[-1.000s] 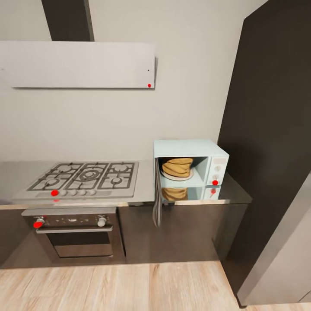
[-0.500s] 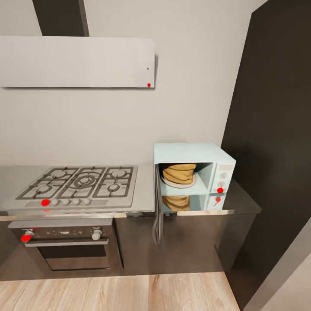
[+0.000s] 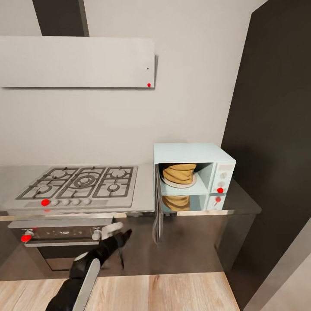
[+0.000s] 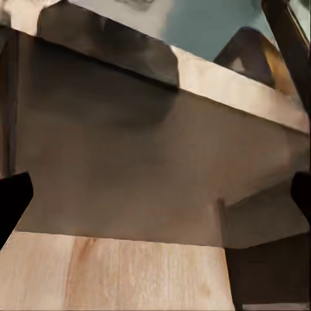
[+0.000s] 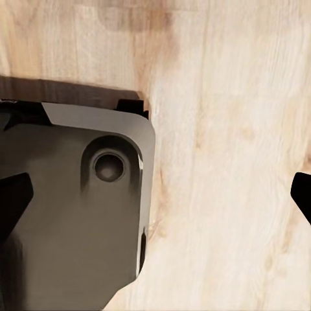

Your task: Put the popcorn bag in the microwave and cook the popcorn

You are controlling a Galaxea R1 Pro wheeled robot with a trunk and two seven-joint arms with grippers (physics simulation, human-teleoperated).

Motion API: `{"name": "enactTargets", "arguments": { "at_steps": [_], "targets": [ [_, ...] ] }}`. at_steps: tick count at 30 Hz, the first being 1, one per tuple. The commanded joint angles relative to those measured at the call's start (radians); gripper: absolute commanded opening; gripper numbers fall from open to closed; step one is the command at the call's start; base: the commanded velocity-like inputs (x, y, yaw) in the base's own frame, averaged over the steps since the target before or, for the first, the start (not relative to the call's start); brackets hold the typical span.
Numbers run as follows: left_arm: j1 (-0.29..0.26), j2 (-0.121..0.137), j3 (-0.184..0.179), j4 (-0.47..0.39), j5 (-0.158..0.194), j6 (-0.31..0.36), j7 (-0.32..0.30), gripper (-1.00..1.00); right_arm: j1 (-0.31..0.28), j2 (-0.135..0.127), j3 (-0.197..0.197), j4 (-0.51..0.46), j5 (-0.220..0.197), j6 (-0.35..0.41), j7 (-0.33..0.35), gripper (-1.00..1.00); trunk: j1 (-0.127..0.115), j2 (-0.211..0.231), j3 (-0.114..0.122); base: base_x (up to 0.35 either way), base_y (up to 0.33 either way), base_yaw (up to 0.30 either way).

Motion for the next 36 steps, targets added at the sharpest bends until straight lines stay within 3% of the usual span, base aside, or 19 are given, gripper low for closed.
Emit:
{"name": "enactTargets", "arguments": {
  "at_steps": [1, 5, 9, 12, 14, 19, 22, 23, 36],
  "targets": [
    [-0.054, -0.011, -0.004, -0.001, 0.003, 0.006, 0.000, 1.00, -0.001, 0.002, -0.009, 0.002, 0.008, 0.000, 0.002, 1.00, 0.000, -0.001, -0.002, 0.000, 0.000, 0.000],
    [-0.108, -0.025, -0.010, -0.025, -0.005, -0.002, -0.001, 1.00, -0.001, 0.008, -0.010, 0.002, 0.007, 0.000, 0.001, 1.00, 0.000, -0.001, -0.002, 0.000, 0.000, 0.000],
    [-0.115, -0.025, -0.018, -0.069, -0.010, -0.001, 0.000, 1.00, -0.001, 0.008, -0.015, 0.002, 0.004, 0.001, 0.001, 1.00, 0.000, -0.001, -0.001, 0.000, 0.000, -0.013],
    [-0.116, -0.019, -0.135, -0.075, -0.030, -0.005, 0.000, 1.00, -0.001, 0.009, -0.016, 0.002, 0.005, 0.005, 0.001, 1.00, 0.000, -0.001, 0.001, 0.000, 0.000, -0.153],
    [-0.116, -0.020, -0.164, -0.076, -0.039, -0.005, 0.000, 1.00, -0.001, 0.009, -0.016, 0.002, 0.006, 0.006, 0.001, 1.00, 0.000, -0.001, 0.003, 0.000, 0.000, -0.190],
    [-0.116, -0.025, -0.189, -0.078, -0.044, -0.005, 0.000, 1.00, -0.001, 0.009, -0.016, 0.002, 0.006, 0.002, 0.001, 1.00, 0.000, -0.001, 0.008, 0.000, 0.000, -0.202],
    [-0.116, -0.027, -0.268, -0.083, -0.049, -0.007, 0.008, 1.00, -0.001, 0.009, -0.016, 0.002, 0.006, 0.000, 0.001, 1.00, 0.000, -0.001, 0.010, 0.000, 0.000, -0.206],
    [-0.116, -0.027, -0.280, -0.083, -0.050, -0.007, 0.008, 1.00, -0.001, 0.009, -0.016, 0.002, 0.006, 0.000, 0.001, 1.00, 0.000, -0.001, 0.011, 0.000, 0.000, -0.208],
    [-0.116, -0.028, -0.292, -0.102, -0.053, -0.007, 0.017, 1.00, -0.001, 0.005, -0.017, 0.002, 0.005, 0.003, -0.001, 1.00, 0.000, -0.001, 0.022, 0.000, 0.000, -0.210]
  ]
}}
